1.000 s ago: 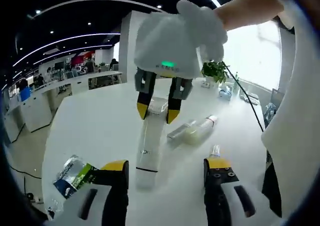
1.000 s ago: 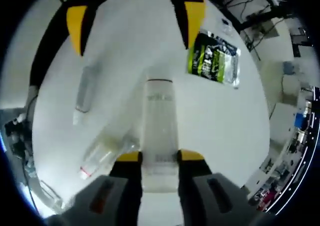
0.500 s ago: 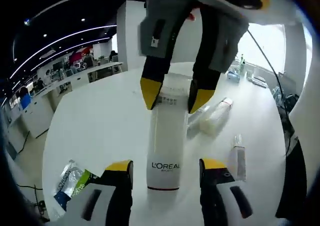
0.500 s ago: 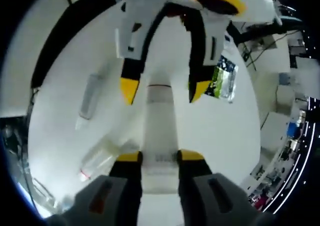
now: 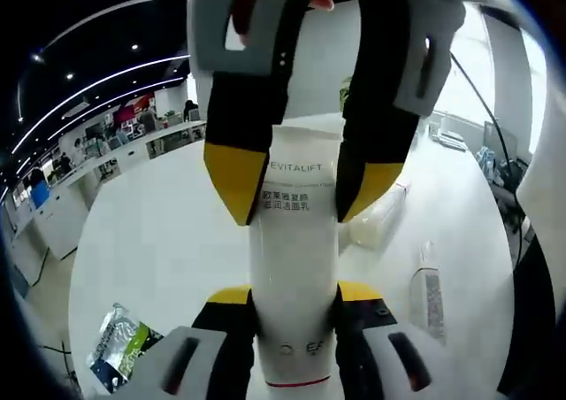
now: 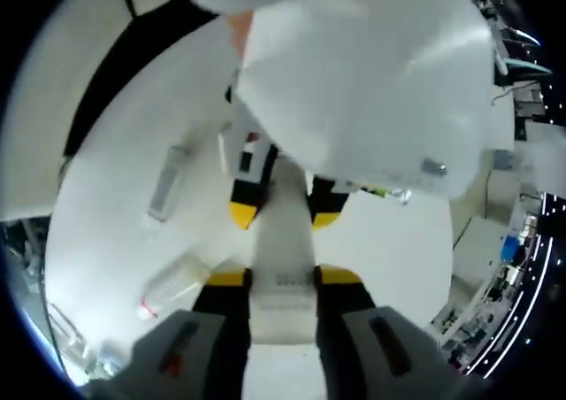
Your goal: Arrange the skincare products in the storage area until every visible bottle or jar stands upright without overlapping.
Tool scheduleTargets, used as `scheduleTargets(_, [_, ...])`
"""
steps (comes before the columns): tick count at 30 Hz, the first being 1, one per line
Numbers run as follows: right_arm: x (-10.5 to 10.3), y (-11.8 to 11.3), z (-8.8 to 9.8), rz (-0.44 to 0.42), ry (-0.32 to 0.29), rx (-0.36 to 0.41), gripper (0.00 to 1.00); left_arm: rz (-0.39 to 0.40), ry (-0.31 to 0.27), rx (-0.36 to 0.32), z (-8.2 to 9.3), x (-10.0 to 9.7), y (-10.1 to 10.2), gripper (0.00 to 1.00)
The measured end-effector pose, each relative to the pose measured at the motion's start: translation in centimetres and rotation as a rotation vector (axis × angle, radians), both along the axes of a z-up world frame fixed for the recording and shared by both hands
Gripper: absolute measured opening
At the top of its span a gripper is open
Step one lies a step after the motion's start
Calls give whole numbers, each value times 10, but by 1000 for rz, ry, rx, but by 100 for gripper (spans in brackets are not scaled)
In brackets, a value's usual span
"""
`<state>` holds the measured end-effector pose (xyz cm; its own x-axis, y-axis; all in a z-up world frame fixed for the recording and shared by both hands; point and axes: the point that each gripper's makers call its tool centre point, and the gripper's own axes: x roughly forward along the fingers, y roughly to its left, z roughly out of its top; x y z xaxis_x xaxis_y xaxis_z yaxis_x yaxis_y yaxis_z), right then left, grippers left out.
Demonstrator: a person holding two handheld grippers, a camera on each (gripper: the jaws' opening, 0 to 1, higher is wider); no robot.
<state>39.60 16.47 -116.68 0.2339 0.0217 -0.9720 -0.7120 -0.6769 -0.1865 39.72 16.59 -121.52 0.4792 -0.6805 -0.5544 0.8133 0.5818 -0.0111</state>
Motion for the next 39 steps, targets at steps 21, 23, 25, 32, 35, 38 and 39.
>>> scheduleTargets(21, [-20,16,4,42,12,116,12,109,165,-64,0,-10,7,15])
scheduleTargets(23, [-19,17,5,58,-3,135,12,113,167,-65,0,-10,8,14])
scheduleTargets(25, [-19,17,5,1,8,177,12,113,176,-74,0,-12,7,14])
scheduleTargets(32, [-29,7,22,-348,81,430,13,177,199,-140,4,-13,13,13])
scheduleTargets(35, [-41,12,37,-666,266,680,13,190,202,-156,6,-14,19,13])
scheduleTargets(38, [-38,4,46,-920,345,858,20,202,208,-170,7,-15,24,12])
scheduleTargets(39, [-40,2,45,-1047,404,907,24,214,212,-182,9,-16,27,12])
